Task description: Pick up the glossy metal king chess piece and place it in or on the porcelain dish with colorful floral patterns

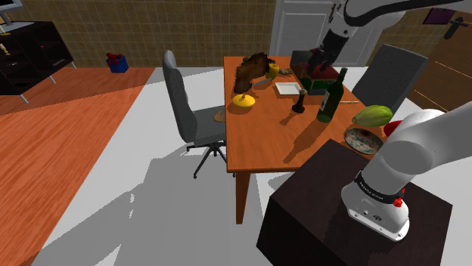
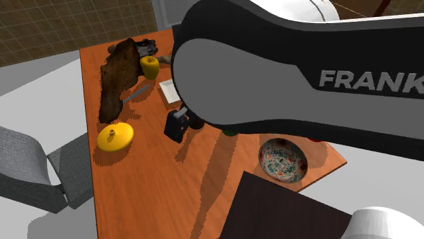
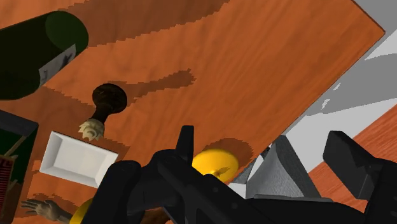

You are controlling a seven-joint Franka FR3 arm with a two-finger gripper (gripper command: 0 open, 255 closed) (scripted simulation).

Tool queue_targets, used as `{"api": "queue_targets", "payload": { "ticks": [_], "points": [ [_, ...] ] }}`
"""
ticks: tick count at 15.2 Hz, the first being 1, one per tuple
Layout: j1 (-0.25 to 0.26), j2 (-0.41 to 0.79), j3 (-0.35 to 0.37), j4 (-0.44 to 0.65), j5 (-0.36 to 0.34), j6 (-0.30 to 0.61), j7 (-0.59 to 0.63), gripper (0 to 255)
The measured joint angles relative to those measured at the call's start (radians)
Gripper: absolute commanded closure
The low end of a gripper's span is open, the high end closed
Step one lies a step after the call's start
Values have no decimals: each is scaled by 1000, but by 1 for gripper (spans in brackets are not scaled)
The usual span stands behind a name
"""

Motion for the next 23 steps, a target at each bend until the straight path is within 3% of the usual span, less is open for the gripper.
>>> {"api": "queue_targets", "payload": {
  "ticks": [5,10,14,17,20,23],
  "points": [
    [23,141,-139,22,46,137,-151,0],
    [86,309,-290,76,170,248,-341,0],
    [151,491,-418,154,374,295,-561,0],
    [158,648,-469,237,574,277,-745,0],
    [105,801,-463,327,758,232,-902,0],
    [11,960,-416,441,912,177,-1022,0]
  ]
}}
